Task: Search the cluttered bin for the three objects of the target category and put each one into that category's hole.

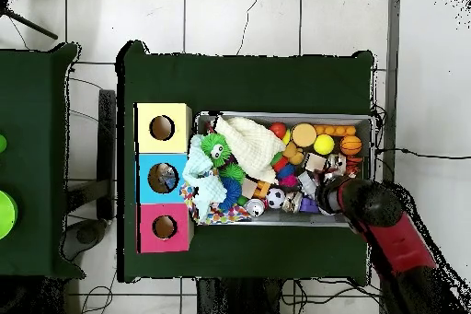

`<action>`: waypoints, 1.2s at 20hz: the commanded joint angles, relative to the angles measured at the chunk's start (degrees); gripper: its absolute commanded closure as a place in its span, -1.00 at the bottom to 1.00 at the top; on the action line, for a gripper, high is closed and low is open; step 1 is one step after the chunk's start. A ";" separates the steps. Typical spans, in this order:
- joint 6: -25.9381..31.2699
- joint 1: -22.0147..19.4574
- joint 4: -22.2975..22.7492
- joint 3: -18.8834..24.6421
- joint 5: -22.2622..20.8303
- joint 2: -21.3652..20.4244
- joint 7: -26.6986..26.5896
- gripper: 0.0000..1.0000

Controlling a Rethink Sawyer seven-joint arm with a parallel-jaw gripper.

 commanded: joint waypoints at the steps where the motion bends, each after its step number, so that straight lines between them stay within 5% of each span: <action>1: 0.72 -3.03 -5.70 3.18 -2.85 3.82 0.02 -1.00; 9: -4.55 -6.26 -5.41 7.75 -3.18 6.95 -0.18 -1.00; 24: -8.41 -8.55 0.44 11.57 -3.06 6.29 4.19 -1.00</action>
